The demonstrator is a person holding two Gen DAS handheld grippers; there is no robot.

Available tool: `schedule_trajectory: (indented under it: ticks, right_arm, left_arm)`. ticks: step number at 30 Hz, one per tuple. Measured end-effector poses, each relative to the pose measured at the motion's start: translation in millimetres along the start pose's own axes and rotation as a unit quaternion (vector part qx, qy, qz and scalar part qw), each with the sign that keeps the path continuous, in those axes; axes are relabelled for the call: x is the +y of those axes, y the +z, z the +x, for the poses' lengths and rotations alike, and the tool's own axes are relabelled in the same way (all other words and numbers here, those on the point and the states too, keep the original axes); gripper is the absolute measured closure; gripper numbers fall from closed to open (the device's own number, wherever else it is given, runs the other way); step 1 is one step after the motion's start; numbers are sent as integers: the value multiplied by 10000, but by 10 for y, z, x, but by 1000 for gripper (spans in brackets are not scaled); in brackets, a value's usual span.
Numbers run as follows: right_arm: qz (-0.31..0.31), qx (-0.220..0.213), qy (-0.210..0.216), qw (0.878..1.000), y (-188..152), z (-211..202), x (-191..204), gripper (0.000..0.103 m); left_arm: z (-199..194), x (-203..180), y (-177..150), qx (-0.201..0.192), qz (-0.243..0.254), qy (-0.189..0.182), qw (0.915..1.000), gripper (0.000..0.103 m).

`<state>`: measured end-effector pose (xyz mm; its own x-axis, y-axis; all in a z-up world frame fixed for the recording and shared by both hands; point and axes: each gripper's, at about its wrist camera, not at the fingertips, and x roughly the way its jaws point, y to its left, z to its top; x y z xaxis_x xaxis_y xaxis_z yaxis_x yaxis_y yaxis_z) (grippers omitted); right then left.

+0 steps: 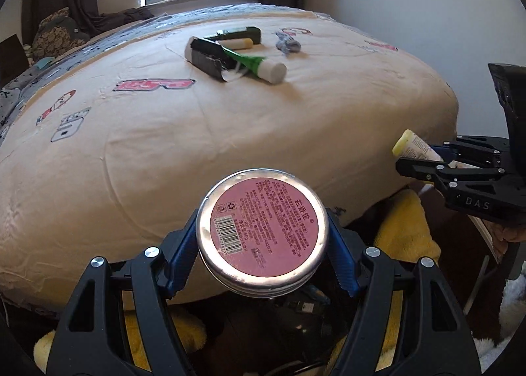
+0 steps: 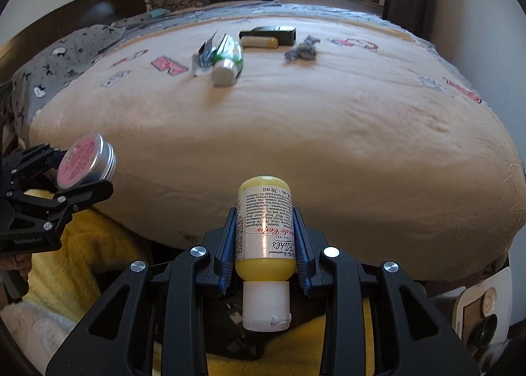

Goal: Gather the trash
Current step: 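Lower the tin and yellow bottle into the bin and open both tools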

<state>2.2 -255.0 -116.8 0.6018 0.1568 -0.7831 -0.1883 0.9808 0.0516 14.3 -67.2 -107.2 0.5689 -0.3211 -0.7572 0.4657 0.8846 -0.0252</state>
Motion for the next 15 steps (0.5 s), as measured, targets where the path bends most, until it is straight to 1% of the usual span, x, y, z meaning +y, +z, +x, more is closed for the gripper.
schedule_trajectory:
  ticks: [3, 5, 9, 15]
  right_arm:
    - [12, 343, 117, 9993, -201, 153, 70, 71]
    - [53, 530, 172, 9984, -305, 256, 96, 71]
    - [315, 906, 256, 9951, -501, 509, 104, 71]
    - [470, 1477, 347, 9873, -744, 869, 182, 71]
  left_arm:
    - [151, -83, -165, 288, 92, -98, 9995, 36]
    - [272, -106, -262, 486, 70, -156, 9987, 36]
    - [560, -124, -434, 916, 10, -293, 9954, 36]
    - [992, -120, -683, 1581, -182, -512, 9859, 36]
